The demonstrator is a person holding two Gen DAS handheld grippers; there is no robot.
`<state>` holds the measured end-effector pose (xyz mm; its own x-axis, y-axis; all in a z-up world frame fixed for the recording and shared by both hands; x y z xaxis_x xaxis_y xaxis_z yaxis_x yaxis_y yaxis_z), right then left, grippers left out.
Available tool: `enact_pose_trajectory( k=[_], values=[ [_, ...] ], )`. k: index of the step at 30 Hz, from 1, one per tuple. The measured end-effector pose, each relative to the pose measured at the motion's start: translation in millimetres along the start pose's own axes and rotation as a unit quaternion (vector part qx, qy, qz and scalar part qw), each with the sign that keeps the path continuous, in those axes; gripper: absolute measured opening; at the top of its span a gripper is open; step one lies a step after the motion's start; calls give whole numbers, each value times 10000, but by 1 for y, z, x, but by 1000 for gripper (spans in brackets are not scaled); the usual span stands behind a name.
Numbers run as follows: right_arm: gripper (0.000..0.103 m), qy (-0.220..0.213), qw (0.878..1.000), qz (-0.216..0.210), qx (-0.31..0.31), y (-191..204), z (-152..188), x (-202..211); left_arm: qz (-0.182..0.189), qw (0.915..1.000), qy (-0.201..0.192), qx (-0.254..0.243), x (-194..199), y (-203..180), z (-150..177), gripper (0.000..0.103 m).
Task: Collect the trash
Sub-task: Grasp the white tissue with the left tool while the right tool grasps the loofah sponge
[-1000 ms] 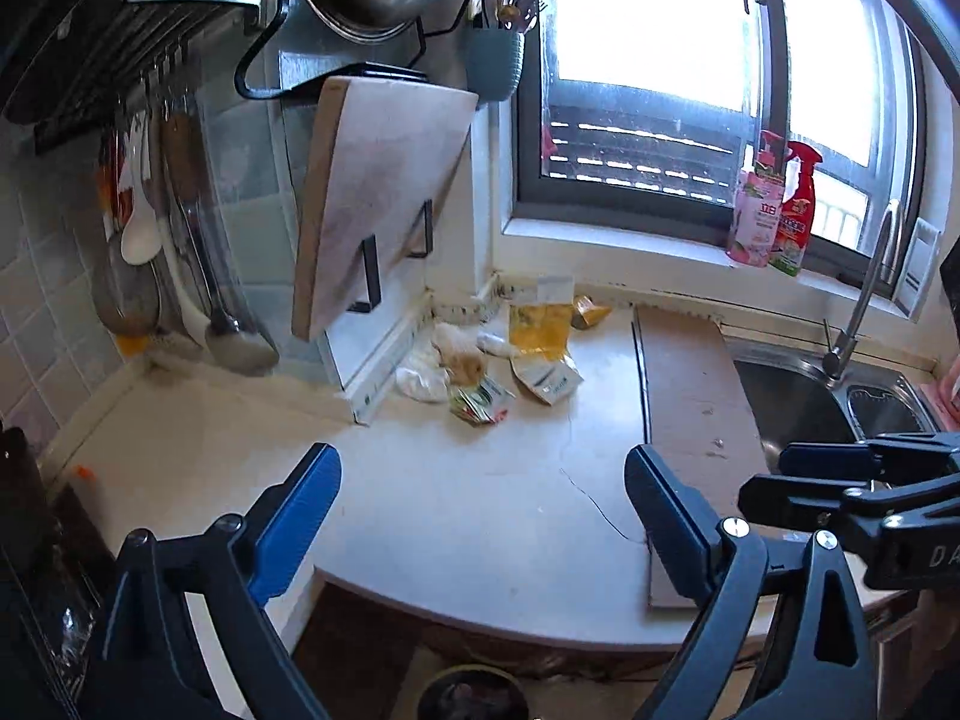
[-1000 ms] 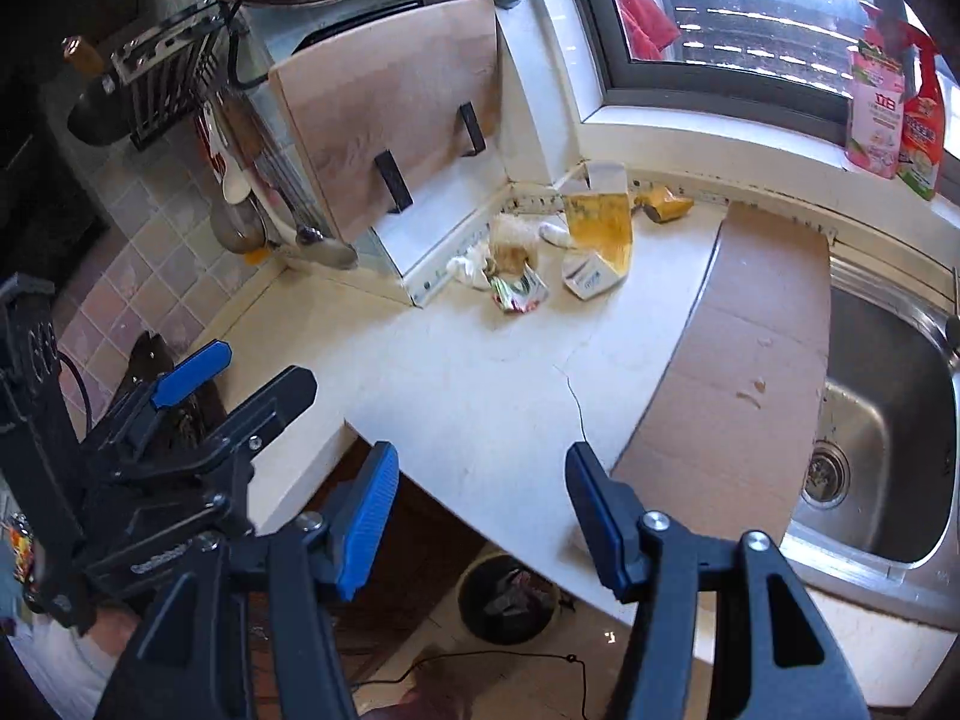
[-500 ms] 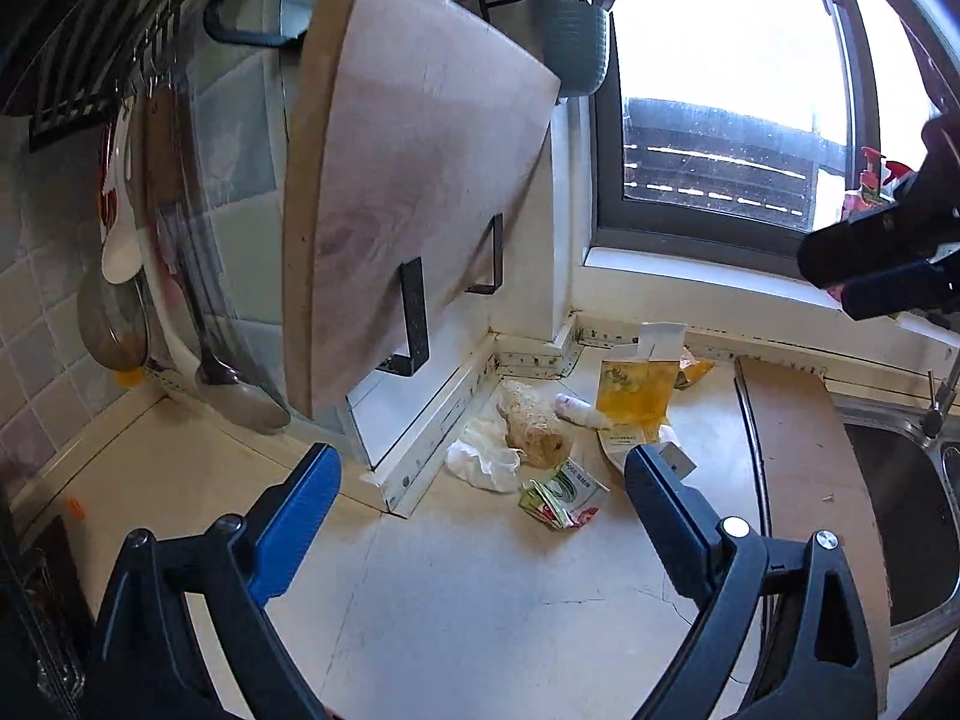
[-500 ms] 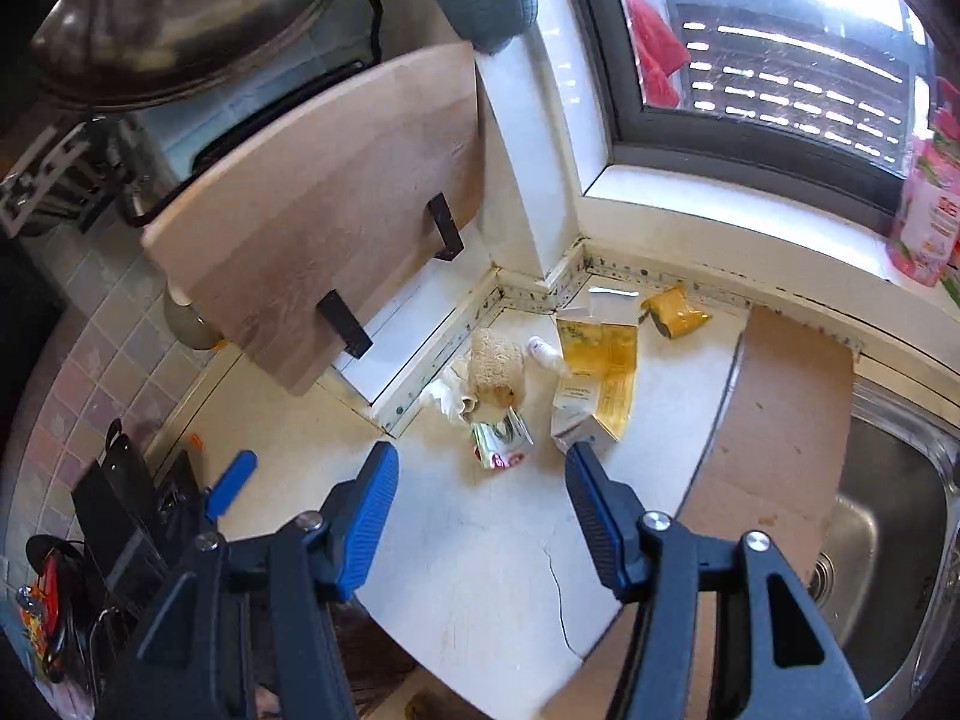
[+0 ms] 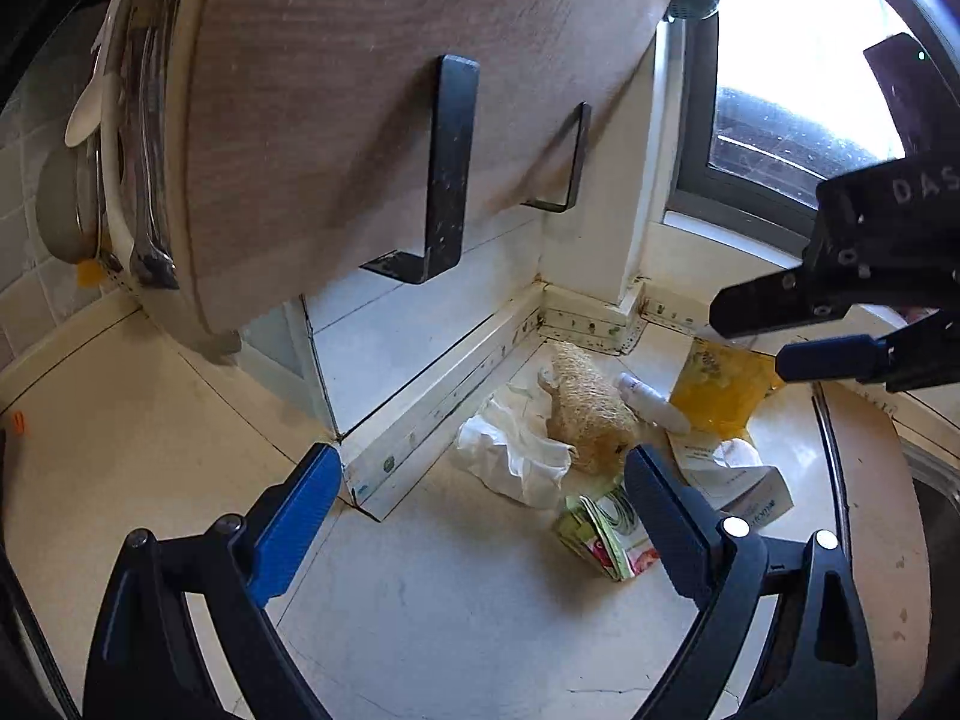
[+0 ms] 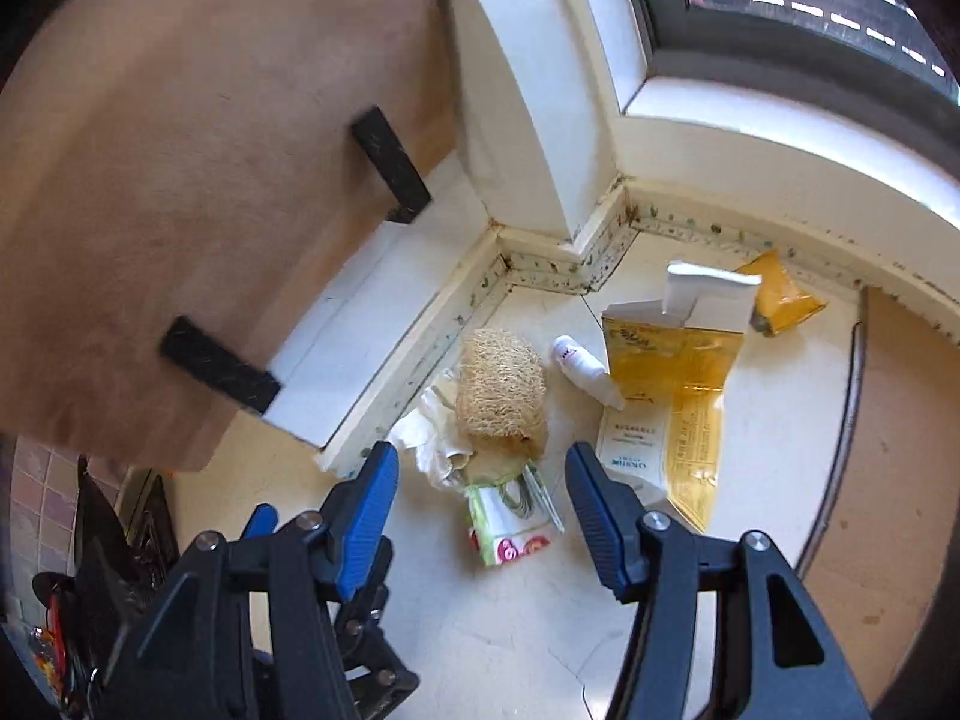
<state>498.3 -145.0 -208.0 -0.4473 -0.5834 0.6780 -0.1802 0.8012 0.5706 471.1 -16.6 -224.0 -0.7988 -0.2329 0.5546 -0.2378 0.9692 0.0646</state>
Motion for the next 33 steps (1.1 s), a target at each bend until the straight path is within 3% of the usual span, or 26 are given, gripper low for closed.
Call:
enact_pose_trajectory(
  k=[12, 18, 28, 31, 33],
  values=[
    [58, 414, 9973, -258, -551, -29, -3, -90, -35, 9984, 500, 279, -52, -3, 25, 92],
    [58, 490, 9972, -93, -561, -36, -5, -113, -12, 9980, 555, 293, -61, -7, 30, 92],
    [30, 532, 9977, -6, -425, -41, 9, -102, -125, 9961, 764, 418, -82, -4, 27, 92],
    [29, 452, 9981, 6, -408, -45, 13, -93, -152, 9948, 873, 505, -91, -7, 26, 92],
    [29, 379, 9985, 13, -400, -47, 13, -86, -137, 9937, 966, 559, -95, -9, 26, 85]
  ],
)
Point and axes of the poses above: each gripper's, at about its wrist camera, not at the fingertips, and x roughly against the way its jaws point, y to its left, z to its underside, the point moved 9 cm from there along -x, roughly the way its jaws point, and after that the axes turned 15 degrees about -z, right-handed, at the moved point
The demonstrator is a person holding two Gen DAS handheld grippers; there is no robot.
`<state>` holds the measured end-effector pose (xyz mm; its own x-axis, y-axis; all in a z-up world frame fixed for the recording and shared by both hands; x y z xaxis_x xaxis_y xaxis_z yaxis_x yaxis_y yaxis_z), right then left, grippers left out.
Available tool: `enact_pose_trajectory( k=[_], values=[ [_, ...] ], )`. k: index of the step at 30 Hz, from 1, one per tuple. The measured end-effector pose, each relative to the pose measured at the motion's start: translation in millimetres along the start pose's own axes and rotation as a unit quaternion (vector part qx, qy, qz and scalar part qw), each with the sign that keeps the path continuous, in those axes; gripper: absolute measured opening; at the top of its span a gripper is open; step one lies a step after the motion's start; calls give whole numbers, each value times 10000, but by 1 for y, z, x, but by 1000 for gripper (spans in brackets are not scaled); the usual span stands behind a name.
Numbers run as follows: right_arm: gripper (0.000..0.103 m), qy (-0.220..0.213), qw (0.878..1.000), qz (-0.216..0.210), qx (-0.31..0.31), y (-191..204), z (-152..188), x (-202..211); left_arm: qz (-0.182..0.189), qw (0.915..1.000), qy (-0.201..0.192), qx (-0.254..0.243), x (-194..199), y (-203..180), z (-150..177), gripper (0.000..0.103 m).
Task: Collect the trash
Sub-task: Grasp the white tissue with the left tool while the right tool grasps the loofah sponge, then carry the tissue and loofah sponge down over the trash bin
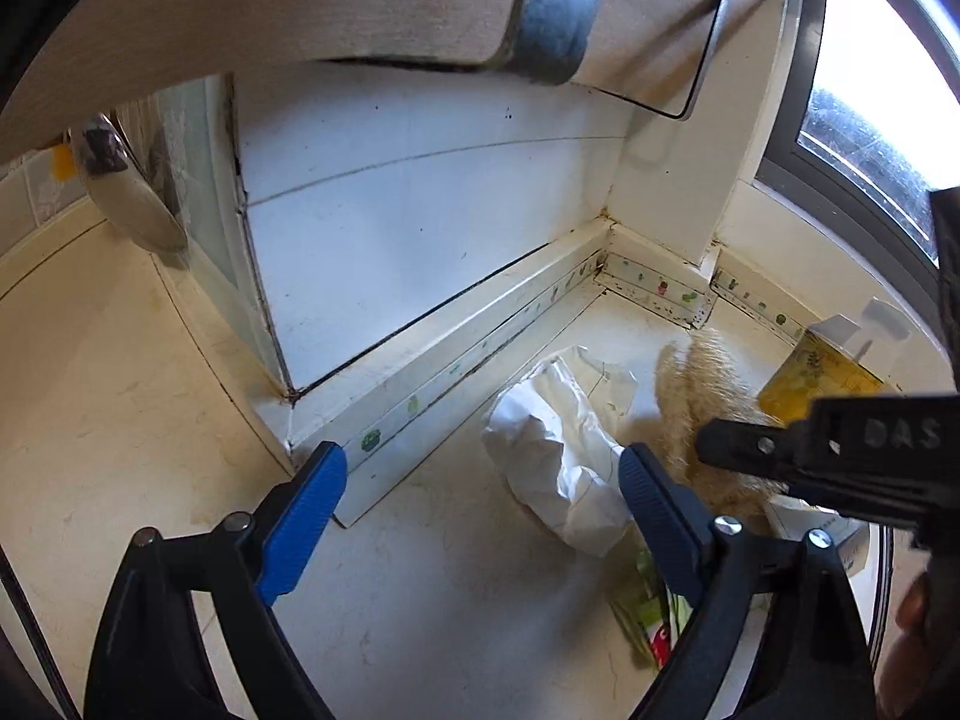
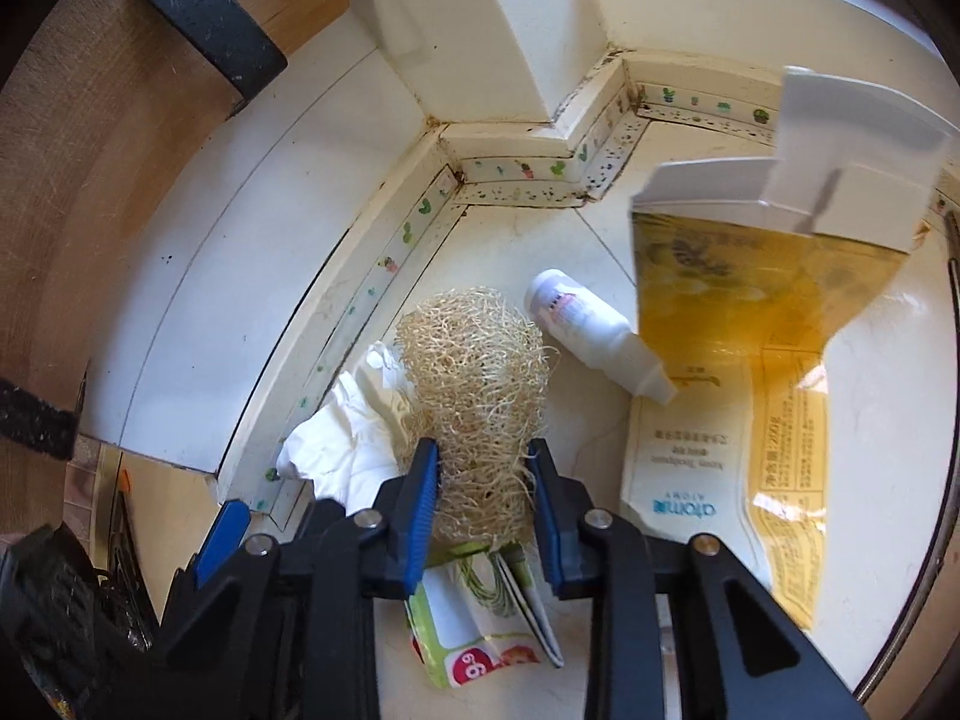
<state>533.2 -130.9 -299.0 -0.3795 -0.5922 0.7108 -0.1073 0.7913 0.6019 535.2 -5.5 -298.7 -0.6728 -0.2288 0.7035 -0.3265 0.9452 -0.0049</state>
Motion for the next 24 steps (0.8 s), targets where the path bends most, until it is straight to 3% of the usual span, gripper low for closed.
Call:
enact_pose_trajectory(
  k=[3, 13, 17, 19, 24],
  values=[
    [29, -153, 9999, -31, 44, 1, 3, 18, 6, 9999, 157, -44, -8, -8, 1, 72],
    [28, -469, 9985, -244, 145, 8, 15, 68, -17, 9988, 450, -187, -16, -33, 6, 70],
    [28, -528, 9982, -198, 213, 7, 20, 78, 118, 9984, 400, -376, -9, -46, 7, 31],
    [28, -580, 9979, -160, 231, 6, 21, 84, -49, 9978, 285, -593, -5, -52, 7, 30],
    [28, -779, 9966, -126, 249, 2, 22, 102, 40, 9977, 205, -652, 12, -54, 8, 27]
  ],
)
Point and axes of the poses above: each gripper's, at about its wrist camera, not at the fingertips, and x roughly against the way its jaws point, y to its left, z to its underside, the point moved 9 cm from there along -x, roughly the way its jaws point, and after that the axes turned 15 degrees about -z, right-handed, at the moved point
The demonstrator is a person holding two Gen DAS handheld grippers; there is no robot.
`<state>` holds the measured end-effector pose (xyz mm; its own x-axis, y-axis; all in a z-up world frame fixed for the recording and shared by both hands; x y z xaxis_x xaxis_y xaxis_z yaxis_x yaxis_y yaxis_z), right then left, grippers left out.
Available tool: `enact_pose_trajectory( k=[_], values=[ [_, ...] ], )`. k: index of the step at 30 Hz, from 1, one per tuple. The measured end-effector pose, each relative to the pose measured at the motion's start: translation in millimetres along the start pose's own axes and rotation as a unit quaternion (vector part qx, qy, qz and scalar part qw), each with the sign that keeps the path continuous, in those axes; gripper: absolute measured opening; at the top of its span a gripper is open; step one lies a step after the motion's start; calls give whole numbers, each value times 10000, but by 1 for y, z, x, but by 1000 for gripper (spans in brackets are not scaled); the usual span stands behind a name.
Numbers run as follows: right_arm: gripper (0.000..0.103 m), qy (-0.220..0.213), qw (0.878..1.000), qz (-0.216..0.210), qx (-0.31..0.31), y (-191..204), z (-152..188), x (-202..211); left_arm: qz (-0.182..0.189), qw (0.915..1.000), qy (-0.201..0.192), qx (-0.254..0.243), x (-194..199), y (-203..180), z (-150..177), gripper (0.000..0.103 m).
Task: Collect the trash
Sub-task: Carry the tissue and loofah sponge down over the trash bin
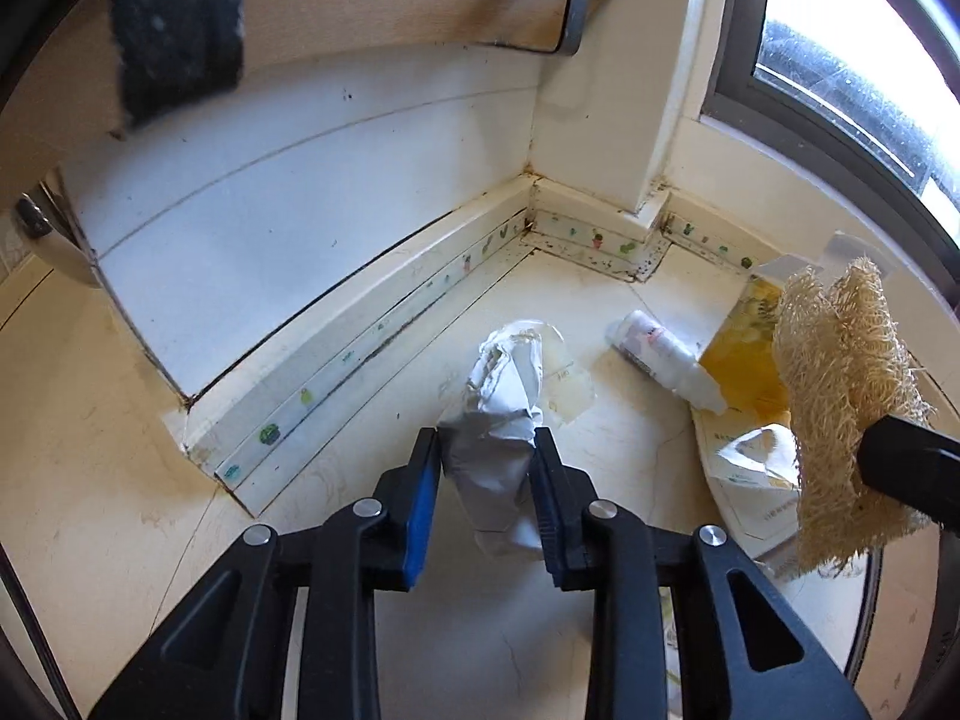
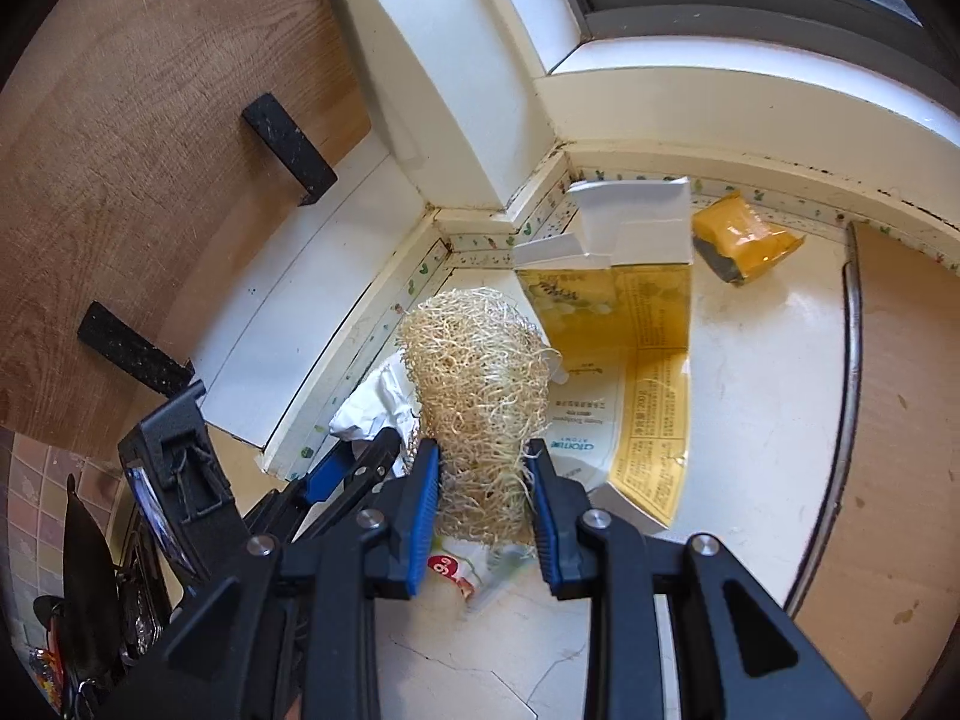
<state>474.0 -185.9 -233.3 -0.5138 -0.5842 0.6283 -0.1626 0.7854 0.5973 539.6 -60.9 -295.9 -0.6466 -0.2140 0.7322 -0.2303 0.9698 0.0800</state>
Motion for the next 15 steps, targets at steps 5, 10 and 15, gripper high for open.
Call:
enact_pose_trajectory(
  k=[5, 10, 15],
  values=[
    [28, -134, 9998, 74, 144, 2, -2, 17, 130, 9995, -289, -57, 36, 6, -2, 26],
    [28, -255, 9993, 87, 253, 9, 2, 44, 283, 9987, -418, 6, 72, 15, -3, 26],
    [28, -368, 9987, 105, 327, 20, 11, 76, 521, 9972, -523, 78, 114, 22, -4, 26]
  ],
)
Point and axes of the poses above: each gripper's, at about its wrist camera, not at the fingertips, and x roughly against the way its jaws point, y to its left, z to its underside, the point moved 9 cm from there along -x, roughly the way its jaws point, and after that the axes turned 15 degrees about -z, right-handed, at the moved point
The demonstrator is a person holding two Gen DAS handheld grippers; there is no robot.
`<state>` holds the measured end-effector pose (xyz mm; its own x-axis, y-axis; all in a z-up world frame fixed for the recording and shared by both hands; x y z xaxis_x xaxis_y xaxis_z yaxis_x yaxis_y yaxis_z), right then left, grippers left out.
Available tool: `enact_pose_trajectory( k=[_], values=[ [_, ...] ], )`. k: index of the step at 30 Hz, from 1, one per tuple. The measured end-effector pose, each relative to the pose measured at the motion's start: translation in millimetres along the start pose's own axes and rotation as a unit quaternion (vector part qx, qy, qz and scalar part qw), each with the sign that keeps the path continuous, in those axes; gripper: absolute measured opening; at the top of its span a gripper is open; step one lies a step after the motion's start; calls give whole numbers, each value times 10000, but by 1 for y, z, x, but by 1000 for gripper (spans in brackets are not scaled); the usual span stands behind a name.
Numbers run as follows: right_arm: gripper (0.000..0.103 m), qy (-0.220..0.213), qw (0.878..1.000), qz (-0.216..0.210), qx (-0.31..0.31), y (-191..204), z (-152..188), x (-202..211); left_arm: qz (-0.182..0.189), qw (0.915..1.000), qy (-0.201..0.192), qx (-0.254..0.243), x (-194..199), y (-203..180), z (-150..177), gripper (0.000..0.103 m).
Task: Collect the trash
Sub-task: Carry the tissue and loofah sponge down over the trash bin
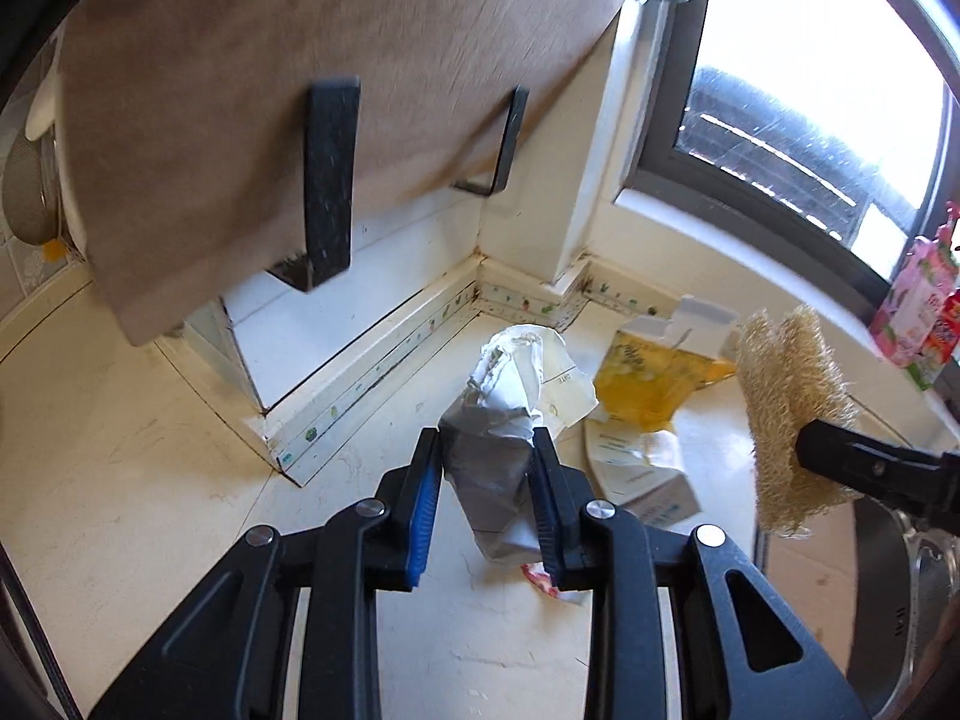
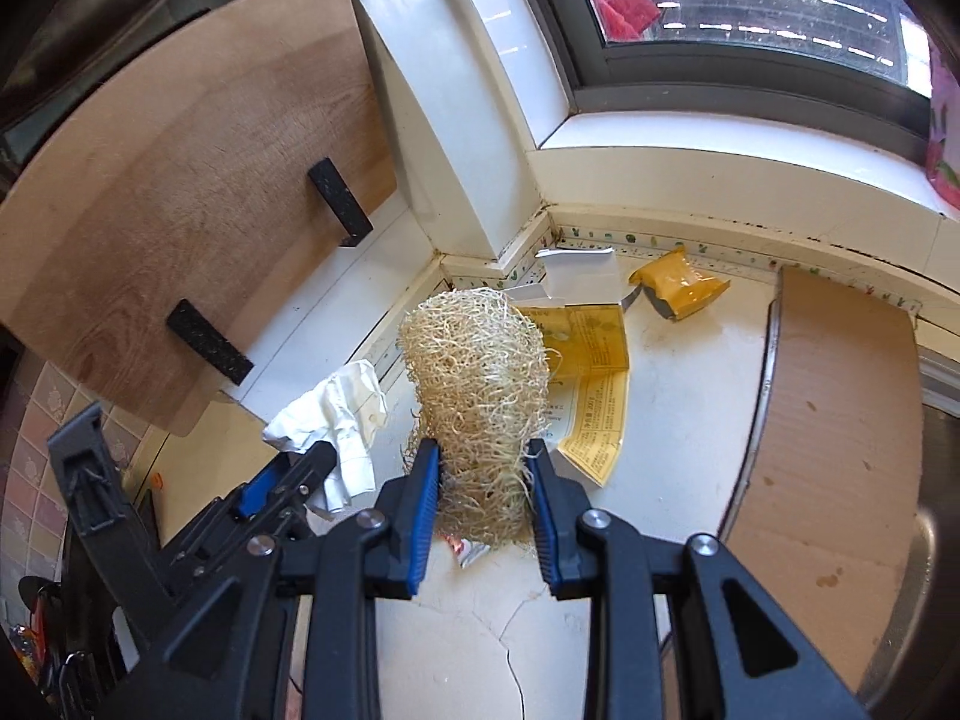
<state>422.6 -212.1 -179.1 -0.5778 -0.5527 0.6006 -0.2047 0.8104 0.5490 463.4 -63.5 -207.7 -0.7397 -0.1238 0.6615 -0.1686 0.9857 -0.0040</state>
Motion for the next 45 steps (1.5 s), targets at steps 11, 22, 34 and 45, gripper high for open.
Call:
enact_pose_trajectory(
  k=[11, 22, 34, 45],
  values=[
    [28, -176, 9990, 103, 388, 53, 21, 97, 702, 9971, -286, -70, 135, -9, 0, 26],
    [28, -159, 9975, 57, 683, 103, 64, 173, 1212, 9917, -363, -241, 245, 1, 25, 26],
    [28, 45, 9964, -82, 844, 134, 127, 208, 1813, 9828, -24, -361, 292, 29, 89, 27],
    [28, 616, 9943, -308, 812, 139, 206, 184, 1436, 9821, 409, -1146, 283, 65, 186, 27]
  ],
)
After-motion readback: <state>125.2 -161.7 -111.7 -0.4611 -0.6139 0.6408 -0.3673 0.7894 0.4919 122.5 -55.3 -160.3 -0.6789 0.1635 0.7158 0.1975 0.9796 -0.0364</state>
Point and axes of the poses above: each gripper's, at about its wrist camera, not at the fingertips, and x roughly against the way its jaws point, y to its left, z to its underside, the point moved 9 cm from there along -x, roughly the way its jaws point, and after that the axes turned 15 degrees about -z, right-handed, at the moved point
